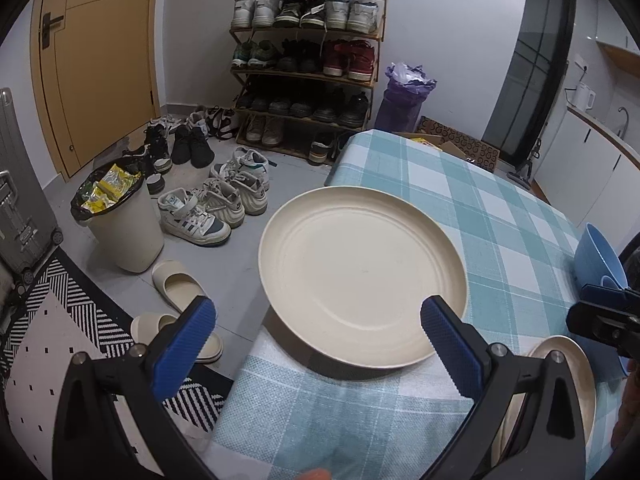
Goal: Organize plates and bowls
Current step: 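Move both tools over to the smaller cream plate, then close the left gripper on the small plate rim while the right gripper closes on it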
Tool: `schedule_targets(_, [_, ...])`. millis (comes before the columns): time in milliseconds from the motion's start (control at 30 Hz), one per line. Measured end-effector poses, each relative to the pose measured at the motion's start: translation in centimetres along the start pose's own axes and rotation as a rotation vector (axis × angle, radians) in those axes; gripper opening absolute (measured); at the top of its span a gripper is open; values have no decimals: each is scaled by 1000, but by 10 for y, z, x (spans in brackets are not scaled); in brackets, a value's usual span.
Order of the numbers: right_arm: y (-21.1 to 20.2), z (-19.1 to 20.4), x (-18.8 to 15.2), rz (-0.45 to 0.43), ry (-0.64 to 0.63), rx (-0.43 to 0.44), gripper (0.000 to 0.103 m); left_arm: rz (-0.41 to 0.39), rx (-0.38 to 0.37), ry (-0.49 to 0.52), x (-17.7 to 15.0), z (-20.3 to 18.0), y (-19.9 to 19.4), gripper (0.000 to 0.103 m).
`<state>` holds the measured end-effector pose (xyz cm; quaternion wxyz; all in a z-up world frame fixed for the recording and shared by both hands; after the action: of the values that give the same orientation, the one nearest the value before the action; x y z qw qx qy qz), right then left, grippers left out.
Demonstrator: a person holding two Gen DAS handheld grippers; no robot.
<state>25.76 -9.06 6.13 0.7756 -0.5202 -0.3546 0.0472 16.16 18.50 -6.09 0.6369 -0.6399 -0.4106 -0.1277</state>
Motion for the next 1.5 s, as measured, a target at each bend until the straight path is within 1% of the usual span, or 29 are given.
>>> schedule_targets(67, [10, -1, 3, 11, 23, -3, 100, 6, -2, -9, -1, 4, 3, 103])
schedule_targets(167, [25, -1, 8, 30, 57, 27, 100, 14, -12, -28, -3, 10, 8, 103])
schedule_targets(267, [41, 0, 11, 69, 64, 47, 100, 20, -32, -42, -3, 13, 12, 103])
schedule_targets(333, [50, 2, 11, 80, 59, 52, 99, 27, -32, -45, -5, 14, 17, 102])
schedule_targets(400, [58, 4, 12, 90, 54, 55, 89, 40, -29, -50, -6, 16, 21, 101])
schedule_targets(467, [67, 7, 12, 113, 56, 68, 85, 46, -36, -68, -9, 18, 25, 100])
schedule_targets(533, [75, 9, 12, 126, 54, 68, 84, 50, -29, -74, -11, 21, 29, 98])
schedule_targets(567, [79, 10, 12, 131, 50, 64, 81, 56, -22, -76, -12, 22, 31, 97])
schedule_targets(600, [83, 11, 12, 139, 44, 56, 74, 62, -25, -83, -13, 23, 33, 94])
schedule_targets(700, [95, 11, 11, 159, 48, 47, 64, 74, -42, -116, -15, 26, 36, 89])
schedule_targets(867, [107, 10, 9, 163, 61, 57, 58, 92, -33, -112, -19, 26, 42, 76])
schedule_targets(933, [110, 9, 10, 167, 64, 54, 56, 98, -40, -119, -21, 26, 44, 69])
schedule_targets(1000, [113, 10, 10, 171, 64, 57, 54, 106, -45, -121, -22, 26, 45, 65])
schedule_targets(1067, [113, 13, 8, 172, 61, 61, 53, 109, -47, -126, -23, 27, 46, 64])
schedule_targets(1100, [112, 14, 8, 171, 61, 61, 50, 110, -48, -131, -23, 28, 47, 63])
schedule_targets(1133, [112, 14, 8, 172, 57, 59, 47, 111, -53, -135, -23, 28, 47, 58])
schedule_targets(1167, [113, 14, 8, 173, 54, 56, 45, 114, -56, -136, -23, 28, 48, 57])
schedule_targets(1267, [112, 14, 7, 172, 49, 51, 43, 124, -59, -140, -25, 28, 50, 53])
schedule_targets(1300, [112, 14, 7, 173, 48, 50, 42, 123, -71, -146, -25, 28, 51, 51])
schedule_targets(1400, [113, 15, 8, 167, 41, 52, 38, 117, -68, -140, -24, 27, 50, 48])
schedule_targets(1500, [112, 18, 8, 163, 24, 50, 33, 105, -71, -143, -23, 28, 48, 40])
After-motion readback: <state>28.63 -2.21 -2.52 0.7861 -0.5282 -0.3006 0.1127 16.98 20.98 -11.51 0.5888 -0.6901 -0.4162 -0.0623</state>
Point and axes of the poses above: each gripper's, at about its wrist camera, not at the fingertips, and y roughly the way its jaws point, z to its left, x to its top, the point moved 5 cm from there along y, roughly the way its jaws point
